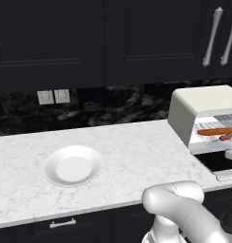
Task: Pick up the kebab skewer and baguette bread, and place them inside the toaster oven. Close the toaster oven door and start by setting the timer.
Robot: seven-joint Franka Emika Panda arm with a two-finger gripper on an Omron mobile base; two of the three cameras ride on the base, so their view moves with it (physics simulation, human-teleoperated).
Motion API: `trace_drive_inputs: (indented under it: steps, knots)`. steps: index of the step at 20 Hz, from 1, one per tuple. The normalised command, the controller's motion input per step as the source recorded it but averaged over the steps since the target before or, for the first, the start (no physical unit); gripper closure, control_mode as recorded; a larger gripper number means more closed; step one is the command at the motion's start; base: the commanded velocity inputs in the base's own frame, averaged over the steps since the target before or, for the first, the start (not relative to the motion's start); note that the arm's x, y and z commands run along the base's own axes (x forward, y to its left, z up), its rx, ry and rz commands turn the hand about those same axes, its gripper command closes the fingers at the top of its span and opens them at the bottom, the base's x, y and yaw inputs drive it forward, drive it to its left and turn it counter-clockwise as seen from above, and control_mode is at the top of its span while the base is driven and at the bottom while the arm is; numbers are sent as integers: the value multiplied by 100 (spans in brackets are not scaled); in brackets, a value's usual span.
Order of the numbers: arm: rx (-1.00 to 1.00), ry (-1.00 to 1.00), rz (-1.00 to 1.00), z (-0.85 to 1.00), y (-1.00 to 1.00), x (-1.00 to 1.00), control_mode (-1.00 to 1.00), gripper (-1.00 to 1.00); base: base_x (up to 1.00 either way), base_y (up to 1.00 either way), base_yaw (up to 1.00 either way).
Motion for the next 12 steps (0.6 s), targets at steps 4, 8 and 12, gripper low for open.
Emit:
trace_drive_inputs:
  steps: [4,8,12]
  knots:
    - [0,0,0,0,0,16,-100,-100,0,0,0]
    - [0,0,0,0,0,12,-100,-100,0,0,0]
    - [0,0,0,0,0,5,-100,-100,0,0,0]
